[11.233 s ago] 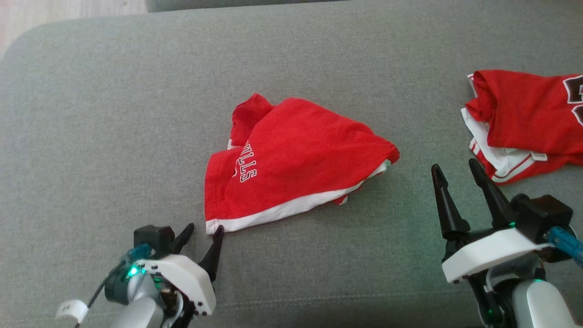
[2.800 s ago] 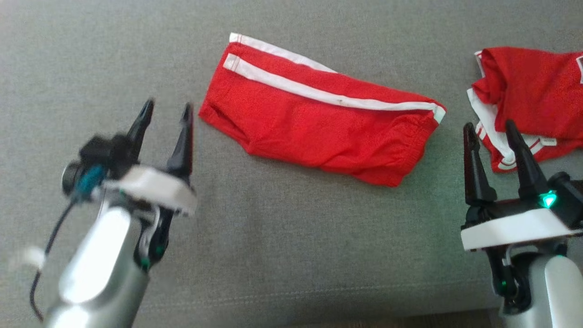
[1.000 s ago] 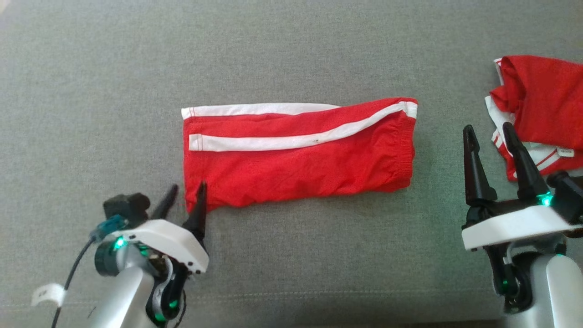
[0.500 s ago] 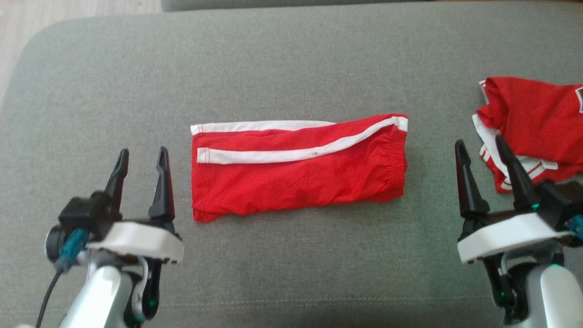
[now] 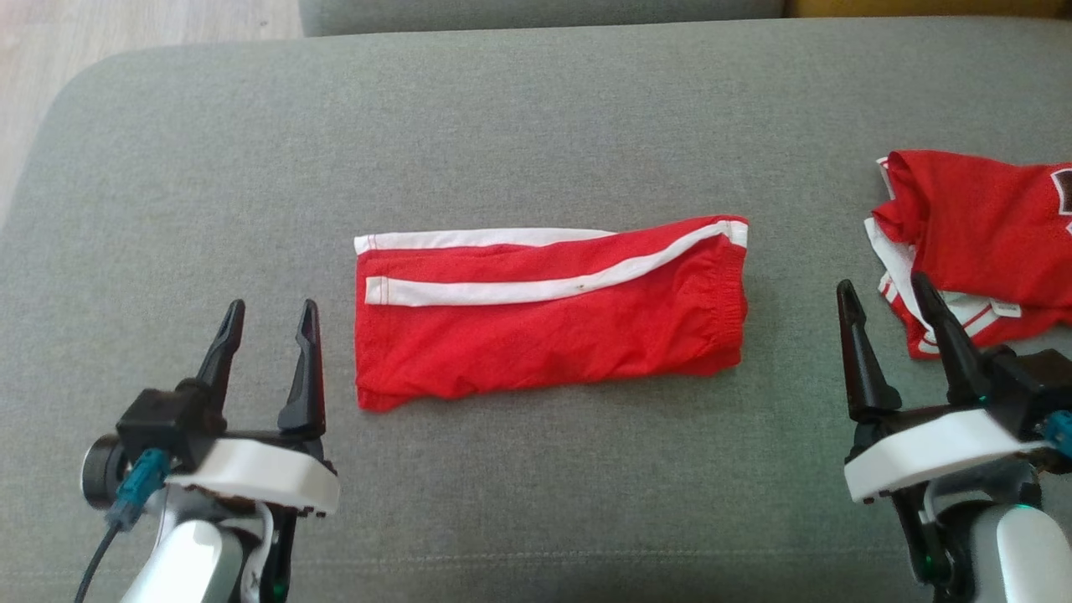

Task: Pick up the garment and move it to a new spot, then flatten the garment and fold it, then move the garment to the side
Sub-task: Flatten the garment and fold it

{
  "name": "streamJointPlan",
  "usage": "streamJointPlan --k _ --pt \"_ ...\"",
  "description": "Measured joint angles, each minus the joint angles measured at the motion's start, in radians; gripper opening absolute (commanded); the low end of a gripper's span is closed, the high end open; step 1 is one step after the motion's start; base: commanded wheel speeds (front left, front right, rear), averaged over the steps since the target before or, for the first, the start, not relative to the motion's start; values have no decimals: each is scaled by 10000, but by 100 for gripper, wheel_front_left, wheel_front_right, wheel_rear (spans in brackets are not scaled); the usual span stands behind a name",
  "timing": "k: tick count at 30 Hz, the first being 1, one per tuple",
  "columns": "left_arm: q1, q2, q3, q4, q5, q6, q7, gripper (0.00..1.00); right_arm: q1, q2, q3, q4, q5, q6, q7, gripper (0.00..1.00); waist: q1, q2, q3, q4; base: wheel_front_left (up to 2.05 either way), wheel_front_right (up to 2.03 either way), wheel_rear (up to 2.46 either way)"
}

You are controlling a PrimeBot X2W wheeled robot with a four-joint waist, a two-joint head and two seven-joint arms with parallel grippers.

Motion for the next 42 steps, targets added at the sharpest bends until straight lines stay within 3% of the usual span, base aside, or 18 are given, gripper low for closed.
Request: streamJointPlan --k 15,23,35,41,42 --pt "-171 10 -63 -48 -4 36 84 100 -285 -4 207 558 4 0 199 100 0 0 347 248 0 0 0" --pt "-826 -209 -167 31 -31 -130 8 100 -1661 -35 1091 2437 194 0 380 100 0 0 999 661 0 0 0" --pt "-1606 -470 -201 343 -25 -330 -207 100 -2857 -117 362 4909 67 0 31 100 2 0 1976 1017 0 0 0" --pt "-1633 -537 -201 508 -13 -443 -280 100 -3446 -121 558 5614 803 0 232 100 1 0 2044 967 0 0 0" --pt "-1650 -541 -201 527 -13 -466 -280 100 -3517 -121 602 5662 867 0 276 72 1 0 2042 964 0 0 0"
